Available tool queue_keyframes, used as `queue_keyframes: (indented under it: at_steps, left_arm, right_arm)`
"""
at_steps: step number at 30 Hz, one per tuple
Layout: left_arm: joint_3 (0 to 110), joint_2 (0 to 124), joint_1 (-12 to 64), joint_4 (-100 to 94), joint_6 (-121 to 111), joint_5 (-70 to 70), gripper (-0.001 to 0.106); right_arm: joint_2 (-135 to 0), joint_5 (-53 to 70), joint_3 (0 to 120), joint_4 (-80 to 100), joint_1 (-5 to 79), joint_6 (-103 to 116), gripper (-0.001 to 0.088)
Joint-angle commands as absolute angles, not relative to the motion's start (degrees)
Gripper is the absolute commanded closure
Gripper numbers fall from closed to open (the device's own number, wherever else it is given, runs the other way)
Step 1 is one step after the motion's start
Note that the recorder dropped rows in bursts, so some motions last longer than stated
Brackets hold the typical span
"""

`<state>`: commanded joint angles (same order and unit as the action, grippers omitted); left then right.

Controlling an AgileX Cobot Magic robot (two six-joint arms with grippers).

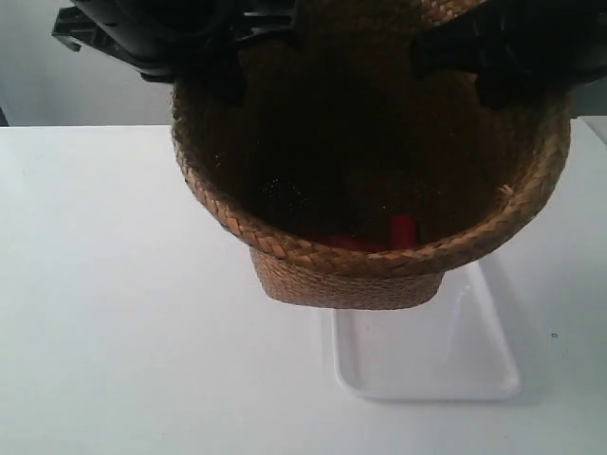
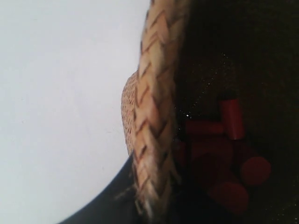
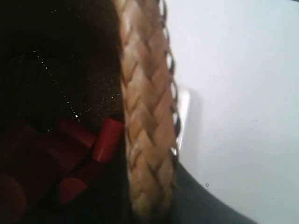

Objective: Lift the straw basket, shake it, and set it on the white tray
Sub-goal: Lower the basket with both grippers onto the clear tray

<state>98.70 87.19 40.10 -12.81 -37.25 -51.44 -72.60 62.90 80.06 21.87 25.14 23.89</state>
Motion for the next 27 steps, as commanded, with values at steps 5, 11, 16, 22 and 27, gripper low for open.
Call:
queue_keyframes:
  at_steps: [5,11,16,22,27]
  left_arm:
    - [102.7,91.1,40.1,-12.1,-37.2,-51.0,0.105]
    - [106.8,95.7,40.1,-11.5,-37.2,-51.6,0.105]
    - [109.1,97.9,40.1,-11.3,-37.2,-52.8,0.105]
    - [109.3,98.9,40.1,-11.8,-37.2,-51.9,0.105]
    - [109.4,100.2,39.2,-10.9,-37.5,-53.4,0.105]
  right_arm:
    - [-72.5,63.3,80.7,20.9,20.5,20.4,0.0868]
    - [-72.5,62.6,80.8,14.9,15.7,14.0,0.0868]
    - [-73.3,61.4,80.8,10.3,11.7,10.1,0.0868]
    - [-75.8,61.1,80.8,5.2,8.9,7.4,0.0868]
    - [-77.7,59.8,81.4,3.2,8.5,7.0,0.0868]
